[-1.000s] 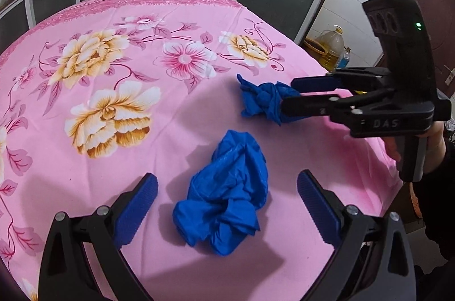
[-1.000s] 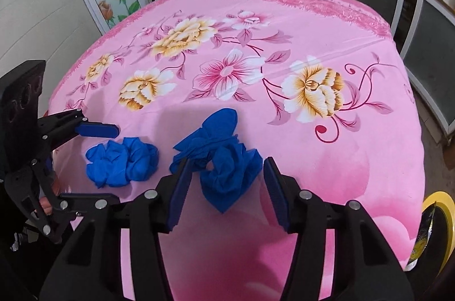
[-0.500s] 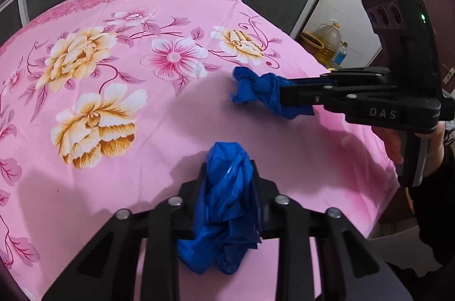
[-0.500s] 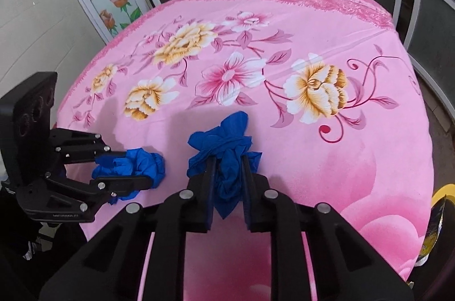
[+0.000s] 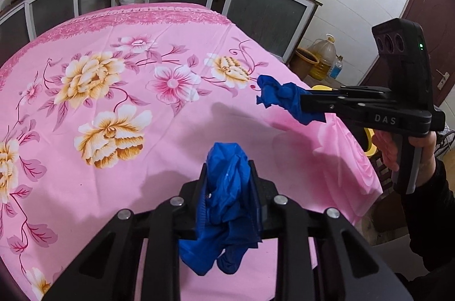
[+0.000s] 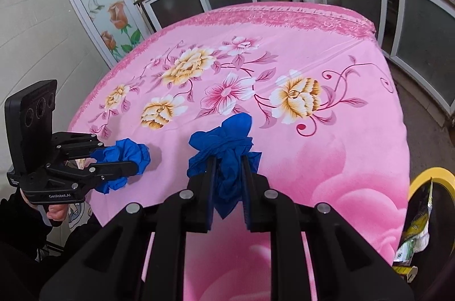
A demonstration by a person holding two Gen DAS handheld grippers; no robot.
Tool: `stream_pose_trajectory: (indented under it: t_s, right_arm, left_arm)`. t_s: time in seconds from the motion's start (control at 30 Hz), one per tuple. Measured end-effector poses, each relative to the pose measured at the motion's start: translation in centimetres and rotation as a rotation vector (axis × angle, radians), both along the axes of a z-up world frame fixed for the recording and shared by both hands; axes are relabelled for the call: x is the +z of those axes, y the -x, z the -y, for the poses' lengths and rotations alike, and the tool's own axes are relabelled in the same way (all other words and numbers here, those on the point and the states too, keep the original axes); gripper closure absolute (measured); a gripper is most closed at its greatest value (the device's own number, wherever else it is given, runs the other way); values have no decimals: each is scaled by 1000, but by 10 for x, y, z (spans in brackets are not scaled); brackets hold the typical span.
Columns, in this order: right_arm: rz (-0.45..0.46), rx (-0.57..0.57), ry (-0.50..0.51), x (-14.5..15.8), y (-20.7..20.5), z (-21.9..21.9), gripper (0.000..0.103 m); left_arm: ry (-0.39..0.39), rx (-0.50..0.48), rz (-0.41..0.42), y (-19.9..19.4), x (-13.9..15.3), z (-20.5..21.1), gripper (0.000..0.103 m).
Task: Collect trash
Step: 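Carry both blue gloves from the table over the yellow bin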
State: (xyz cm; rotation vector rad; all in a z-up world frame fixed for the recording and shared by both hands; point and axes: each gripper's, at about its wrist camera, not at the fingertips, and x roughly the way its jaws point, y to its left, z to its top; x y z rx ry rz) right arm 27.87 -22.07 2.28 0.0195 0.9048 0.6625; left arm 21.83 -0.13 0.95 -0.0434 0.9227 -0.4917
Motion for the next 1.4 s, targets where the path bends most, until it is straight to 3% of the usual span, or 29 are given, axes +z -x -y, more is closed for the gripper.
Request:
stream_pose_trajectory:
  t_s: [0.53, 0.83, 1.4]
  right_arm:
    - [48, -143, -35, 18, 44, 71, 87]
    - [62, -259, -45, 19, 58, 121, 87]
    - [84, -565, -65, 13, 84, 246, 87]
  left_arm:
    - [12, -38, 61, 12, 27, 43, 80]
    - [48, -13, 71, 3, 37, 75, 80]
    - [6, -168, 161, -19, 71, 203, 80]
